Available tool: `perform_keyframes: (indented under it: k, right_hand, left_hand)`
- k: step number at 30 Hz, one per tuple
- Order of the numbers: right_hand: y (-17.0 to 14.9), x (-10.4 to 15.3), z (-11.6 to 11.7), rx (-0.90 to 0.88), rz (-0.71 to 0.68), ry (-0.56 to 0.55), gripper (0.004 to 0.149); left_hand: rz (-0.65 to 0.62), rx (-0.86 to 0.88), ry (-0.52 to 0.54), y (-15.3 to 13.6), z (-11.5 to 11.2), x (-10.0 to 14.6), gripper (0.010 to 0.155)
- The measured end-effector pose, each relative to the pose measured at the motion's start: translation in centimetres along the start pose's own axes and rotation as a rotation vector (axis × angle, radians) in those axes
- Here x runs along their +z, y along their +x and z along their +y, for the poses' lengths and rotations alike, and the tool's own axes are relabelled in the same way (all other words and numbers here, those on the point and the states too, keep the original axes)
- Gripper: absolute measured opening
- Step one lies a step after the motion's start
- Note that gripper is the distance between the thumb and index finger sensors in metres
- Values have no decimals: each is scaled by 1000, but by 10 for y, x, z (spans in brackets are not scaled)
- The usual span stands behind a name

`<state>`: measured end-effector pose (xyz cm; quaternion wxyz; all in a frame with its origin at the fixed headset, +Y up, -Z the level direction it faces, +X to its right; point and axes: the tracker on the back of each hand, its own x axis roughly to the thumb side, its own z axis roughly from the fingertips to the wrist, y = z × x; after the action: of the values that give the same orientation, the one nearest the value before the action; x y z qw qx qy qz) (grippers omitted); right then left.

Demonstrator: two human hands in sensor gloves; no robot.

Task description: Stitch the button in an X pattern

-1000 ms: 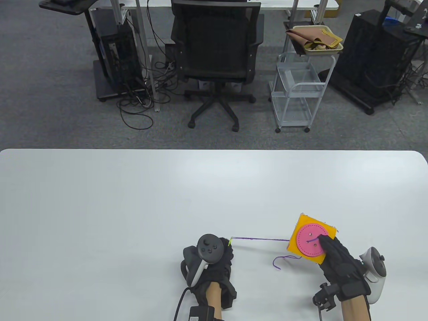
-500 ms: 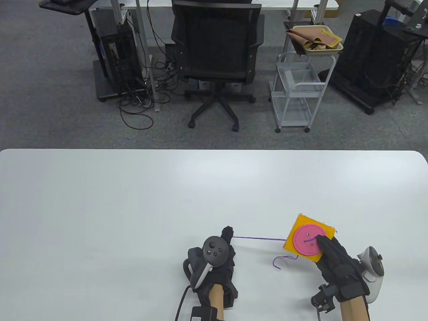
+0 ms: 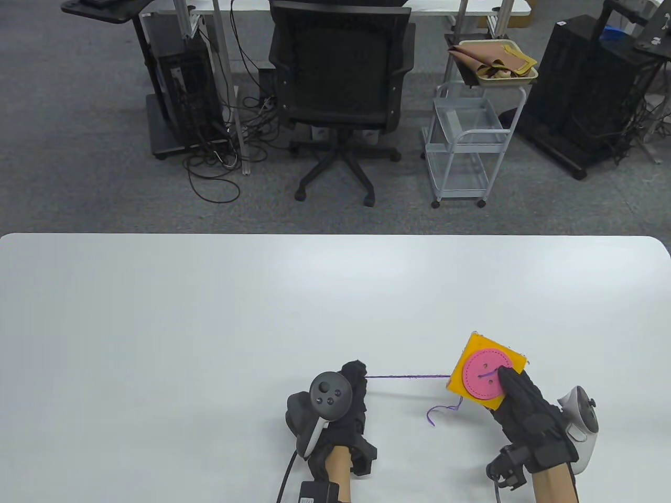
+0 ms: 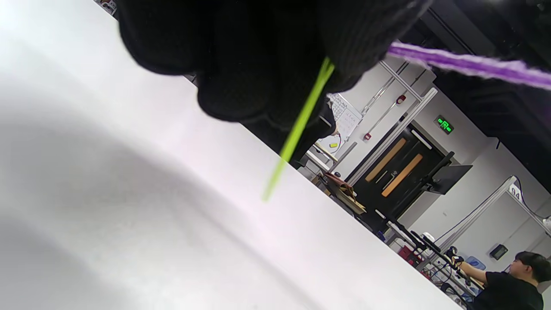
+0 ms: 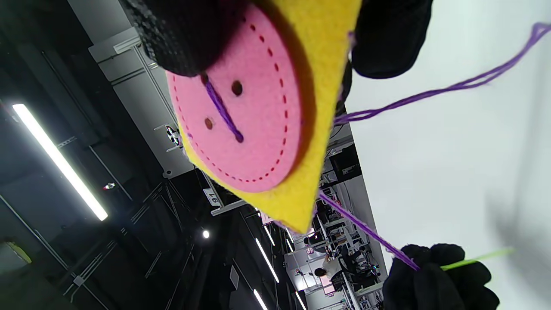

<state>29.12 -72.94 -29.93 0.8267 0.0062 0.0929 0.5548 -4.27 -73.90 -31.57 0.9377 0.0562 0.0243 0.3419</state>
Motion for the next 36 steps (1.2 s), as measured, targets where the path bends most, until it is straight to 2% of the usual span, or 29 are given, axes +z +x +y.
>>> perform_keyframes:
  k: [3, 9, 18, 22, 29, 36]
  right_hand:
    - [-2, -1, 0, -11, 10, -4, 40]
    - [-3, -1, 4, -42, 27, 27, 44]
    - [-14, -6, 17, -184, 95, 174, 45]
    - [-19, -7, 22, -240, 121, 219, 45]
    - [-27, -8, 29, -405, 165, 312, 45]
    - [-29, -8, 36, -438, 185, 356, 45]
  left_hand:
    - [-8, 4, 41, 2, 3, 2, 37]
    - [-10, 92, 47, 8, 3, 4, 36]
    - [-72, 320, 24, 28, 1, 9, 37]
    - [-73, 366, 23, 37, -4, 12, 37]
    - [-90, 540, -78, 49, -15, 14, 37]
    - [-122, 648, -158, 60, -20, 17, 37]
